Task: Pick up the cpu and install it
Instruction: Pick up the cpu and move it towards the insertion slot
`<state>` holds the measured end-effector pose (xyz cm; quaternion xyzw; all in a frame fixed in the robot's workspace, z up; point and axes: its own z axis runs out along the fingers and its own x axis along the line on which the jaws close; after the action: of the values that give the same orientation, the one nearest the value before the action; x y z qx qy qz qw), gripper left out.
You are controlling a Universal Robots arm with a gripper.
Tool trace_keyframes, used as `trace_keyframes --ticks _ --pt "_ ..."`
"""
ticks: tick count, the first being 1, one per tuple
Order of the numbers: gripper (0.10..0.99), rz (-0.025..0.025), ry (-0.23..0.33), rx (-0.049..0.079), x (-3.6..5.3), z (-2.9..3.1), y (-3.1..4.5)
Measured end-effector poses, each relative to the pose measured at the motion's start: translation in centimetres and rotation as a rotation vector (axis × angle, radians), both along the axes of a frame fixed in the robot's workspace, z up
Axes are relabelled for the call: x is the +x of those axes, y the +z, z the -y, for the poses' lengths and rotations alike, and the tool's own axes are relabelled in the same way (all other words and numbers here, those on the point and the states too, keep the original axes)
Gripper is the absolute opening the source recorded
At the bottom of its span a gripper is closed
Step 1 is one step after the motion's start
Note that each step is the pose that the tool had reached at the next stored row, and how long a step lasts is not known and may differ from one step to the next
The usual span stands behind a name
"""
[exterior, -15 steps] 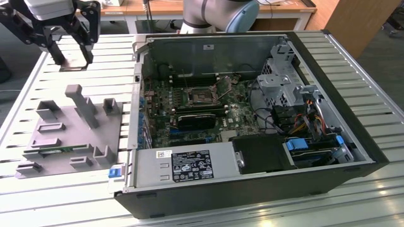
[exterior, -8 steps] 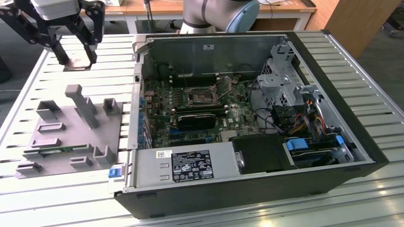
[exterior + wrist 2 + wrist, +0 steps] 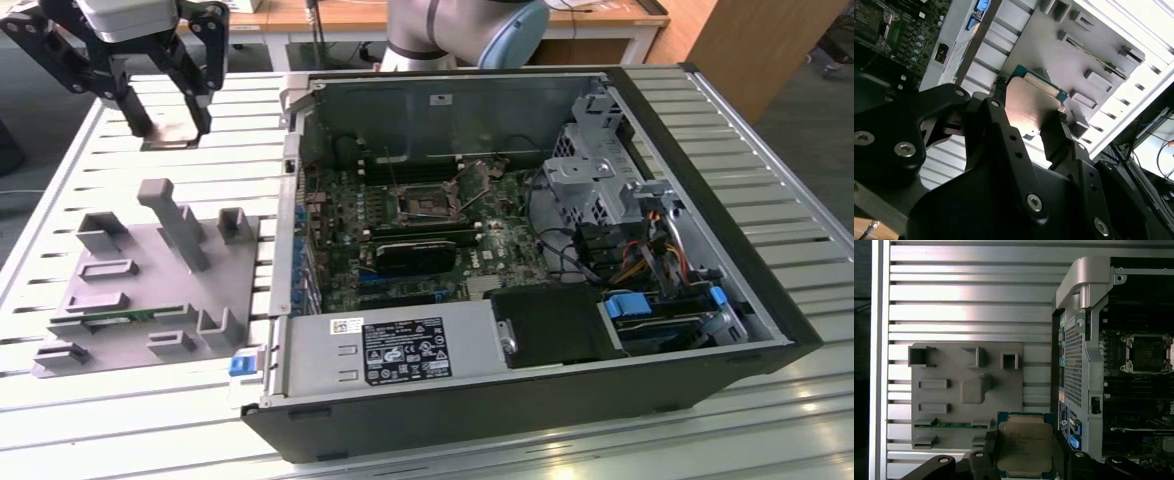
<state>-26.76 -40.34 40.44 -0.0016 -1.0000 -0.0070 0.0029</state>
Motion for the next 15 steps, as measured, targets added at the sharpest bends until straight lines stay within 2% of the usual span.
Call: trace_keyframes --ticks 15 --pt "0.525 0.0 0.0 0.0 0.87 0.0 0.0"
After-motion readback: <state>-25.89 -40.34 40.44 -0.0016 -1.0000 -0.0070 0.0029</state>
